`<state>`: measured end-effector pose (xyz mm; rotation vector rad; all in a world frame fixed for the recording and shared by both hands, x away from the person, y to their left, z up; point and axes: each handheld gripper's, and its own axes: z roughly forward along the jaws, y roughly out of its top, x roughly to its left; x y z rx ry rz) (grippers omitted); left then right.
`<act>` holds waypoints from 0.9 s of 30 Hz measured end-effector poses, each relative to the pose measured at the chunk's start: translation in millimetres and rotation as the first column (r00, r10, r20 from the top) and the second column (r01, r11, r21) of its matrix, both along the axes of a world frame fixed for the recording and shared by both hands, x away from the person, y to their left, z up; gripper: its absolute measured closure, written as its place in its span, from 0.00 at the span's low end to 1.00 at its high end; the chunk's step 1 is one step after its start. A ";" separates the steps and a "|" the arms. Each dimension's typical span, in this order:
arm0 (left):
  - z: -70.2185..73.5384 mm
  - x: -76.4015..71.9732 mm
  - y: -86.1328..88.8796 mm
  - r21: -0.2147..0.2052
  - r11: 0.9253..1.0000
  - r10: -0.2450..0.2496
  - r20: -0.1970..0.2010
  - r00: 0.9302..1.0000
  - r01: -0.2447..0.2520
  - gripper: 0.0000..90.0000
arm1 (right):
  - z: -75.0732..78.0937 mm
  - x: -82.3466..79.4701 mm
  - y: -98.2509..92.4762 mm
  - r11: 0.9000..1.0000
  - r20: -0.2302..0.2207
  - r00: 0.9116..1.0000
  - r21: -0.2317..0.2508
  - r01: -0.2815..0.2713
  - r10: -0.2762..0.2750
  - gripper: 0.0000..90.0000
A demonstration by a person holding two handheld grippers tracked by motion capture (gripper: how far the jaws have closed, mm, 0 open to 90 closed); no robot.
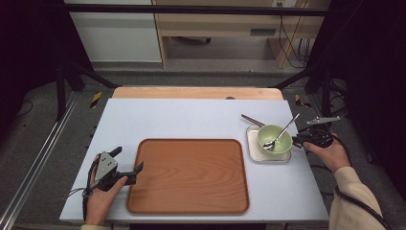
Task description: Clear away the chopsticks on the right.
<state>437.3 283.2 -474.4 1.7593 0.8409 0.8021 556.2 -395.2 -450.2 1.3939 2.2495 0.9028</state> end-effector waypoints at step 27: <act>0.4 -0.5 0.0 -0.002 1.000 -0.001 0.001 1.000 0.001 0.03 | -6.8 5.9 0.8 0.999 -0.028 0.999 0.012 -0.042 0.043 0.93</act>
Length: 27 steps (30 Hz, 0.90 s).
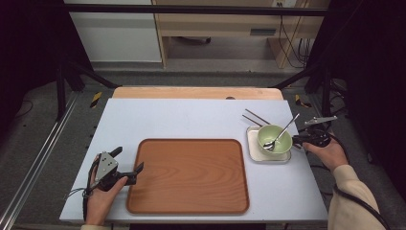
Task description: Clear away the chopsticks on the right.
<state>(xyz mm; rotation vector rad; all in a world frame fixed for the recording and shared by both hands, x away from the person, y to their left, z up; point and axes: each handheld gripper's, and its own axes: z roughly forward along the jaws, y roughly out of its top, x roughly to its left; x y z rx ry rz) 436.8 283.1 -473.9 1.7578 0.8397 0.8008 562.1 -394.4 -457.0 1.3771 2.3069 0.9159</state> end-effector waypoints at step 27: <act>2.9 -7.3 14.2 -0.045 0.999 0.028 0.015 0.999 -0.027 0.03 | 45.1 -29.1 -2.8 0.972 0.145 0.962 -0.005 0.235 -0.231 0.94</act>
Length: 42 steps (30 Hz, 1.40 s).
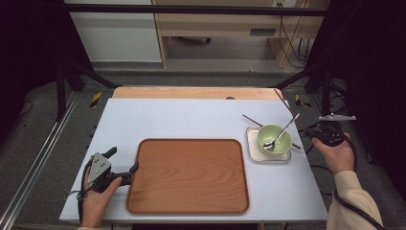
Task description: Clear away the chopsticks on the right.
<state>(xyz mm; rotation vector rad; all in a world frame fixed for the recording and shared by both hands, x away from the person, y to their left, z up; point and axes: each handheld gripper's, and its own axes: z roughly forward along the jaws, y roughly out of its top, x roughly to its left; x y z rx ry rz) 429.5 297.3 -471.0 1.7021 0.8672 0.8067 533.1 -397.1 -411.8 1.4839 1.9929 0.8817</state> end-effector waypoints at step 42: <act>4.7 -1.0 9.5 -0.109 0.994 -0.003 0.031 1.000 0.006 0.03 | 95.3 -68.2 94.2 0.995 0.155 0.984 0.030 -0.093 0.087 0.94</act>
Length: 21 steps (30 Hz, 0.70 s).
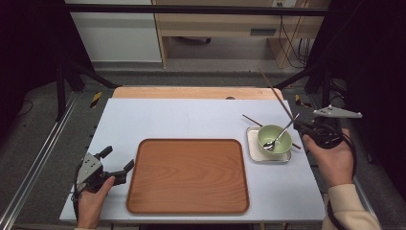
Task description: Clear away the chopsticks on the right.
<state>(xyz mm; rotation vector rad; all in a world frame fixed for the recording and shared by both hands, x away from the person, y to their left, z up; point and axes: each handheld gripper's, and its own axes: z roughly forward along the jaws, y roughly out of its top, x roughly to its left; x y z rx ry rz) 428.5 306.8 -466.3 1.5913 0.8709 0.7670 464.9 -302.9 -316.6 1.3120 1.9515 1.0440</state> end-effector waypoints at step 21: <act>3.1 -0.1 -10.5 0.039 0.999 -0.017 0.013 1.000 0.016 0.03 | -73.9 -54.5 124.5 0.974 -0.159 0.961 0.041 -0.225 0.229 0.94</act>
